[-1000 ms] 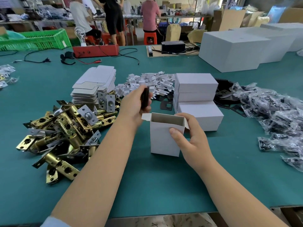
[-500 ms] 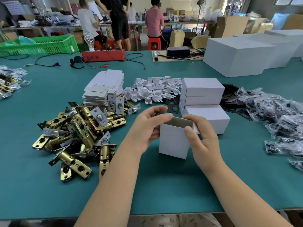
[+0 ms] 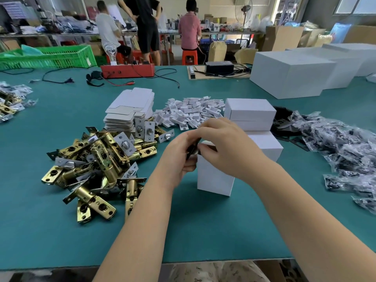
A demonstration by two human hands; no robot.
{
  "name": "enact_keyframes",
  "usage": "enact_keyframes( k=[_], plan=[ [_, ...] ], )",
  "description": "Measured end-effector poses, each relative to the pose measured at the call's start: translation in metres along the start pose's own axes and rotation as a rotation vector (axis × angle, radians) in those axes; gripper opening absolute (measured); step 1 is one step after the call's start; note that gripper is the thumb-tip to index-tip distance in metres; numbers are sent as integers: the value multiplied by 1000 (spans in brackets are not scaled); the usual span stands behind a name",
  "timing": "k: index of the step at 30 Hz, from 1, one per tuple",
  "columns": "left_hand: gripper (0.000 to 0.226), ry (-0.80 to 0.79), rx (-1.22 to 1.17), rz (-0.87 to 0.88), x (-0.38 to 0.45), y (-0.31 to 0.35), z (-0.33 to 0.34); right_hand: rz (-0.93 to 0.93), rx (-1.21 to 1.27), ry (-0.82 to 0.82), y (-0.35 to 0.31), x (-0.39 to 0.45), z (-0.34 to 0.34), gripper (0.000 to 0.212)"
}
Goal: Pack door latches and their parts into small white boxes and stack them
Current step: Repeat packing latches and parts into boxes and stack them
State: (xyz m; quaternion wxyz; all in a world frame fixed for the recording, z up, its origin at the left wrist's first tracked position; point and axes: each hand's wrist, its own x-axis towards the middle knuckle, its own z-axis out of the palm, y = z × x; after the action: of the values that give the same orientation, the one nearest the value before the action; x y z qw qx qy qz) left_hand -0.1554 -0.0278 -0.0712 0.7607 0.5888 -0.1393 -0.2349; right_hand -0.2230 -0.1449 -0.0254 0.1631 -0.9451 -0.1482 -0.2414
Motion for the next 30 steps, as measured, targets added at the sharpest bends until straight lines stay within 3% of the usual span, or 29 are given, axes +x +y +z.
enact_keyframes(
  k=[2,8,14,18,22,25,30],
  plan=[
    [40,-22,-74,-21,0,-1,-4,41,20,-5,0,6,1,33],
    [41,-87,-107,-5,1,0,-9,64,88,-40,8,5,1,25],
    [31,-86,-168,23,-1,1,-11,9,115,94,14,-2,0,12],
    [25,8,-99,-3,1,0,-4,123,254,267,14,-12,-1,12],
    [25,-58,22,48,-1,-4,1,410,600,399,16,-26,-3,26],
    [29,-102,-11,12,-3,-5,4,482,742,460,15,-32,-3,28],
    [30,-91,-13,60,-1,-6,3,480,691,460,9,-39,-2,42]
  ],
)
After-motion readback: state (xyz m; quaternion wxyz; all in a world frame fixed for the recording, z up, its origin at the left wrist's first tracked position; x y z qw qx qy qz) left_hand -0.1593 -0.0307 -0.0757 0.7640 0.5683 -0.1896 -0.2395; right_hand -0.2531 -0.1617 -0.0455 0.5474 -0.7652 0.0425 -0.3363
